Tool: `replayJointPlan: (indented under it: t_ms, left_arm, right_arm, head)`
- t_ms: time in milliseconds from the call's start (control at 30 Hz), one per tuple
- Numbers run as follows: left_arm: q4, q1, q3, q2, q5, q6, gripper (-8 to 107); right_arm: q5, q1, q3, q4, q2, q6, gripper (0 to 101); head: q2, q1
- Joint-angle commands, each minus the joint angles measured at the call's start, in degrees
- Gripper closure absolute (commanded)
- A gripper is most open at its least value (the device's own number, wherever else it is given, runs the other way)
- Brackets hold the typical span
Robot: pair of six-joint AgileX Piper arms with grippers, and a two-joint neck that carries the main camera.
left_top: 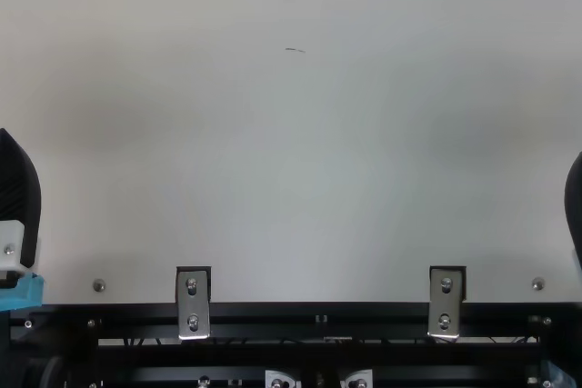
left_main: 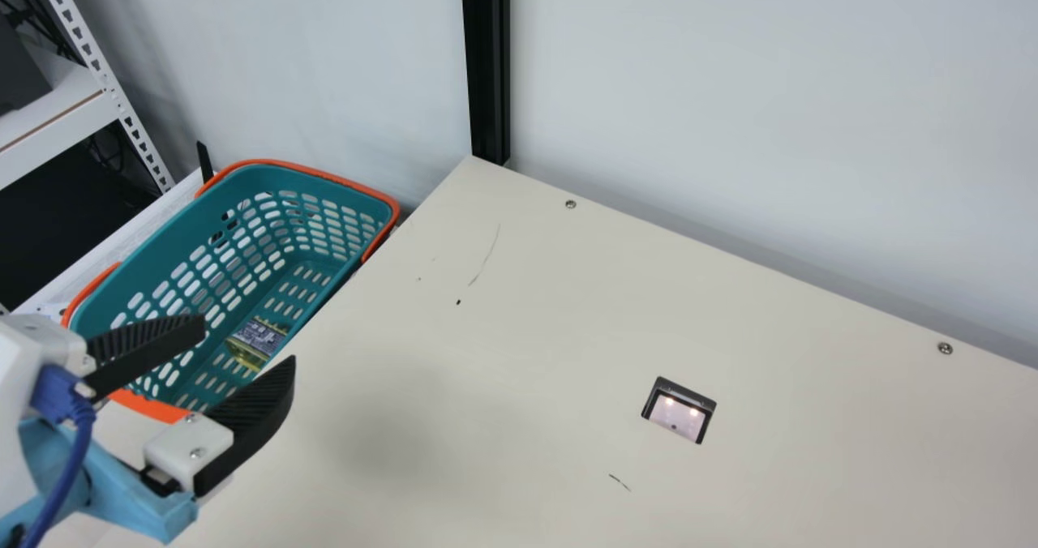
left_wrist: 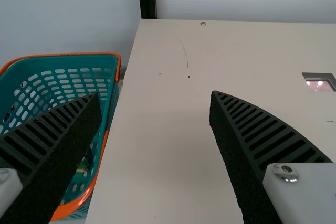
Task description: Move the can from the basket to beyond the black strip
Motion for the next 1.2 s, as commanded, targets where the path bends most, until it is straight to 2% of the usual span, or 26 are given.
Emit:
replayJointPlan:
  t_ms: [0, 333, 467, 767, 1167]
  left_arm:
    - [0.0, 0.0, 0.0, 0.0, 0.0, 0.0, 9]
    - [-0.1, 0.1, 0.0, 0.0, 0.1, 0.0, 9]
    - [0.0, 0.8, -1.5, 1.3, 0.5, -0.4, 9]
    - [1.0, 4.0, -10.8, 11.3, 0.2, -4.0, 9]
    - [0.2, 12.8, -25.7, 31.1, 2.0, -10.4, 9]
  right_arm:
    - [0.0, 0.0, 0.0, 0.0, 0.0, 0.0, 0]
    - [0.0, 0.0, 0.0, 0.0, 0.0, 0.0, 0]
    - [0.0, 0.0, 0.0, 0.0, 0.0, 0.0, 0]
    - [0.0, 0.0, 0.0, 0.0, 0.0, 0.0, 0]
    - [0.0, 0.0, 0.0, 0.0, 0.0, 0.0, 0]
  head:
    - [1.2, -2.6]
    - [1.2, -2.6]
    - [1.2, -2.6]
    - [1.2, -2.6]
    - [1.2, -2.6]
